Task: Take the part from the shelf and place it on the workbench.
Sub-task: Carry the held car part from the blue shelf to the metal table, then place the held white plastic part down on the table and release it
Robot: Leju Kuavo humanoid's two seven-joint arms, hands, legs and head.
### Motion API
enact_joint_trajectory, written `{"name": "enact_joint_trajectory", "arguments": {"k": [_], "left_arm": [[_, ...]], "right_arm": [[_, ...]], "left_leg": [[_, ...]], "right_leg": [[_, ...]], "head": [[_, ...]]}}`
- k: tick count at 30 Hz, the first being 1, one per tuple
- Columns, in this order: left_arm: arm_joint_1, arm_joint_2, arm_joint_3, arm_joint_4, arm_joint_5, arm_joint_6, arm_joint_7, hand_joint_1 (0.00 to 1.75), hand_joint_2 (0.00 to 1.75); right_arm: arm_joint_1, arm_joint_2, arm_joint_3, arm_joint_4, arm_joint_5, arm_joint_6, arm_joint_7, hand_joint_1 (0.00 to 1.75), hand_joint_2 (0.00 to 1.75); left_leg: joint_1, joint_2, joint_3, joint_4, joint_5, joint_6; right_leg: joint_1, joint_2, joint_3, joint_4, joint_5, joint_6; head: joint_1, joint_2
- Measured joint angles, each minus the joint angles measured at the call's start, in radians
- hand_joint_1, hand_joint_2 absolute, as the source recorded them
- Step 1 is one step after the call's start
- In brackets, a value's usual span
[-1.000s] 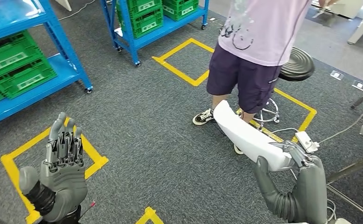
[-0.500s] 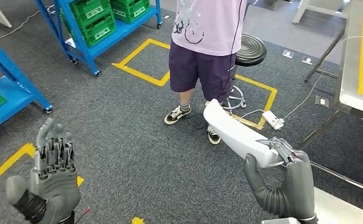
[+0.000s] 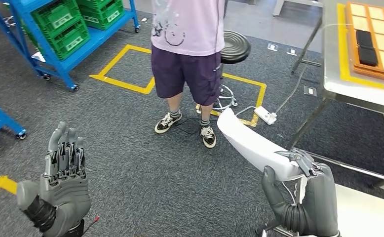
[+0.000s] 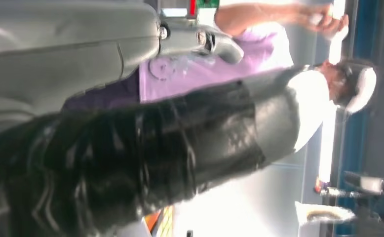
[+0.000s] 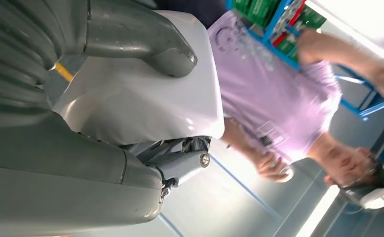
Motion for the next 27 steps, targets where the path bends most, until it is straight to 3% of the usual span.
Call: {"name": "enact_joint_trajectory", "arguments": {"k": [1, 3, 5, 6, 7, 8, 9, 10, 12, 14, 16, 17, 19, 21, 23, 24, 25, 27], "left_arm": [[0.000, 0.000, 0.000, 0.000, 0.000, 0.000, -0.001, 0.00, 0.00], [-0.001, 0.001, 0.000, 0.000, 0.000, 0.000, -0.002, 0.00, 0.00], [0.000, 0.002, -0.001, 0.001, 0.000, 0.001, -0.002, 0.00, 0.00], [0.001, 0.003, -0.001, 0.001, 0.000, 0.001, -0.003, 0.00, 0.00], [0.003, 0.004, -0.001, 0.001, 0.000, 0.001, -0.003, 0.00, 0.00], [0.004, 0.005, -0.001, 0.002, 0.000, 0.001, -0.002, 0.00, 0.00], [0.005, 0.005, -0.001, 0.002, 0.000, 0.001, -0.002, 0.00, 0.00], [0.005, 0.006, -0.001, 0.002, 0.000, 0.001, -0.002, 0.00, 0.00], [0.005, 0.006, -0.001, 0.003, 0.000, 0.001, -0.002, 0.00, 0.00], [0.005, 0.006, -0.001, 0.002, 0.000, 0.001, -0.001, 0.00, 0.00], [0.005, 0.007, -0.002, 0.002, 0.000, 0.001, -0.001, 0.00, 0.00], [0.005, 0.007, -0.002, 0.002, 0.000, 0.002, -0.001, 0.00, 0.00], [0.005, 0.007, -0.002, 0.002, 0.000, 0.003, -0.001, 0.00, 0.00], [0.009, 0.008, -0.002, 0.002, -0.001, 0.006, 0.000, 0.00, 0.00], [0.015, 0.008, -0.002, 0.003, 0.000, 0.011, 0.000, 0.00, 0.00], [0.016, 0.008, -0.002, 0.003, 0.000, 0.013, 0.000, 0.00, 0.00], [0.017, 0.008, -0.002, 0.003, 0.000, 0.014, 0.000, 0.00, 0.00], [0.017, 0.008, -0.002, 0.003, 0.000, 0.015, 0.000, 0.00, 0.00]], "right_arm": [[-0.001, 0.000, 0.000, 0.000, -0.001, 0.000, 0.001, 1.75, 1.75], [-0.001, 0.000, 0.001, 0.001, -0.003, 0.001, 0.002, 1.75, 1.75], [-0.002, 0.000, 0.001, 0.003, -0.004, 0.002, 0.002, 1.75, 1.75], [-0.002, 0.001, 0.001, 0.004, -0.005, 0.002, 0.003, 1.75, 1.75], [-0.002, 0.001, 0.001, 0.005, -0.005, 0.002, 0.003, 1.75, 1.75], [-0.002, 0.002, 0.002, 0.006, -0.006, 0.002, 0.004, 1.75, 1.75], [-0.002, 0.003, 0.002, 0.008, -0.007, 0.002, 0.004, 1.75, 1.75], [-0.002, 0.003, 0.002, 0.008, -0.007, 0.002, 0.004, 1.75, 1.75], [-0.002, 0.004, 0.002, 0.009, -0.008, 0.002, 0.005, 1.75, 1.75], [-0.001, 0.005, 0.002, 0.009, -0.009, 0.002, 0.005, 1.75, 1.75], [0.001, 0.005, 0.002, 0.009, -0.009, 0.002, 0.006, 1.75, 1.75], [0.003, 0.005, 0.002, 0.009, -0.009, 0.002, 0.006, 1.75, 1.75], [0.004, 0.005, 0.002, 0.009, -0.009, 0.002, 0.006, 1.75, 1.75], [0.007, 0.005, 0.003, 0.010, -0.009, 0.002, 0.006, 1.75, 1.75], [0.016, 0.006, 0.005, 0.011, -0.008, 0.002, 0.006, 1.75, 1.75], [0.020, 0.006, 0.006, 0.012, -0.008, 0.002, 0.006, 1.75, 1.75], [0.023, 0.006, 0.006, 0.013, -0.007, 0.001, 0.006, 1.75, 1.75], [0.026, 0.006, 0.007, 0.013, -0.005, 0.000, 0.004, 1.75, 1.75]], "left_leg": [[0.000, 0.009, -0.002, -0.001, -0.002, -0.006], [0.004, -0.019, -0.011, 0.024, -0.025, -0.016], [0.007, -0.080, -0.059, 0.133, -0.080, -0.022], [0.007, -0.100, -0.095, 0.204, -0.109, -0.023], [0.007, -0.109, -0.127, 0.261, -0.125, -0.024], [0.007, -0.113, -0.144, 0.285, -0.122, -0.023], [0.008, -0.115, -0.141, 0.269, -0.100, -0.022], [0.009, -0.121, -0.119, 0.216, -0.063, -0.020], [0.015, -0.163, -0.058, 0.081, -0.007, -0.015], [0.017, -0.193, -0.023, 0.020, 0.002, -0.011], [0.013, -0.177, -0.017, 0.016, 0.003, -0.002], [0.013, -0.165, -0.014, 0.011, 0.005, 0.004], [0.014, -0.140, -0.005, 0.002, 0.008, 0.013], [0.009, -0.114, -0.002, 0.000, 0.004, 0.020], [0.003, -0.086, -0.001, 0.001, 0.000, 0.025], [0.001, -0.072, 0.000, 0.001, -0.003, 0.026], [-0.001, -0.059, 0.003, 0.002, -0.005, 0.026], [-0.006, -0.036, 0.010, 0.002, -0.012, 0.023]], "right_leg": [[-0.001, 0.013, 0.002, -0.003, 0.003, -0.005], [-0.006, 0.036, 0.012, -0.014, 0.009, -0.015], [-0.010, 0.060, 0.019, -0.019, 0.012, -0.022], [-0.010, 0.074, 0.018, -0.018, 0.013, -0.025], [-0.010, 0.088, 0.016, -0.016, 0.013, -0.026], [-0.010, 0.103, 0.015, -0.015, 0.012, -0.026], [-0.010, 0.119, 0.015, -0.013, 0.012, -0.025], [-0.010, 0.135, 0.015, -0.010, 0.010, -0.024], [-0.011, 0.165, 0.012, -0.002, 0.007, -0.016], [-0.014, 0.190, 0.001, 0.004, 0.007, -0.005], [-0.020, 0.214, -0.009, 0.004, 0.011, 0.009], [-0.020, 0.208, -0.015, 0.008, 0.009, 0.014], [-0.017, 0.160, -0.045, 0.063, -0.019, 0.021], [-0.016, 0.100, -0.110, 0.191, -0.073, 0.025], [-0.018, 0.080, -0.161, 0.289, -0.097, 0.026], [-0.017, 0.076, -0.160, 0.284, -0.083, 0.024], [-0.016, 0.071, -0.138, 0.239, -0.055, 0.021], [-0.006, 0.029, -0.063, 0.096, -0.001, 0.008]], "head": [[-0.001, 0.000], [-0.007, 0.000], [-0.020, 0.000], [-0.025, 0.000], [-0.030, 0.000], [-0.033, 0.000], [-0.037, 0.000], [-0.040, 0.000], [-0.046, 0.000], [-0.047, 0.000], [-0.047, 0.000], [-0.046, 0.000], [-0.035, 0.000], [-0.022, 0.000], [-0.016, 0.000], [-0.014, 0.000], [-0.011, 0.000], [-0.006, 0.000]]}}
